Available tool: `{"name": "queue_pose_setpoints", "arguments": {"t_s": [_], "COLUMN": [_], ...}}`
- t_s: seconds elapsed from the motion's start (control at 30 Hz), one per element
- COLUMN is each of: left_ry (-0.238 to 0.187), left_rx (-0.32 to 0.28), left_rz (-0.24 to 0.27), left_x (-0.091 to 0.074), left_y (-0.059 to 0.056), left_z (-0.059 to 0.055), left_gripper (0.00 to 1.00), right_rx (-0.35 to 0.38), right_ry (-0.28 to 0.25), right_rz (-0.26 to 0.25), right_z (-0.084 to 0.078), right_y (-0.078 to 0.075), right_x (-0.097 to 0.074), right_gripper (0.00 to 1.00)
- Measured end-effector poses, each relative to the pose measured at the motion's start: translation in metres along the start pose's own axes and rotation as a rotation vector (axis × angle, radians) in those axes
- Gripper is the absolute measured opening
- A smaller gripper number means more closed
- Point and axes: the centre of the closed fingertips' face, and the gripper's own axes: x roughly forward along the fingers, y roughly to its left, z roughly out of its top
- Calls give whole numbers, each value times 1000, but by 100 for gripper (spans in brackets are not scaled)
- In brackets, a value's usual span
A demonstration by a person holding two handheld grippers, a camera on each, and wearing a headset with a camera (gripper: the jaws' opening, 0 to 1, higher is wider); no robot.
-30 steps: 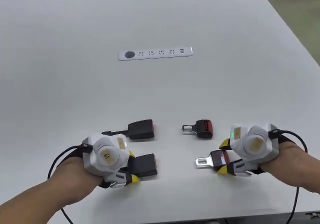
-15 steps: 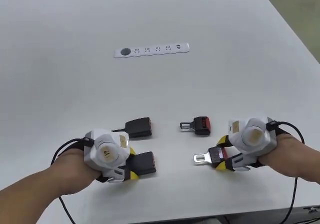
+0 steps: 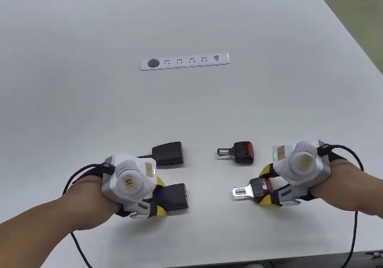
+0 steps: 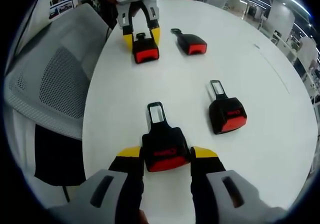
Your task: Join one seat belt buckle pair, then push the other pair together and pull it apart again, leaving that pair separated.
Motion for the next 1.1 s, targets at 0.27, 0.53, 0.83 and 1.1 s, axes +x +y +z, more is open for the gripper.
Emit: {"name": "queue_pose_setpoints", "arguments": {"t_s": [0.27, 0.53, 0.83, 1.1], "left_ry": [3, -4, -3, 18], "left_rx": [1, 0, -4, 7], "left_rz": [-2, -10, -12, -13], "left_x": [1, 0, 0, 2], "left_y": [1, 1, 1, 2], "left_z": [-2, -1, -2, -4], "left_gripper": [33, 33, 33, 33], "right_rx": [15, 31, 28, 27], "right_ry": [14, -13, -44, -78], "right_rz": [-9, -15, -18, -19], "right_z": [3, 23, 51, 81], "right_y": [1, 4, 13, 17], "right_x": [1, 13, 29, 50], "right_gripper": [35, 35, 35, 35]}}
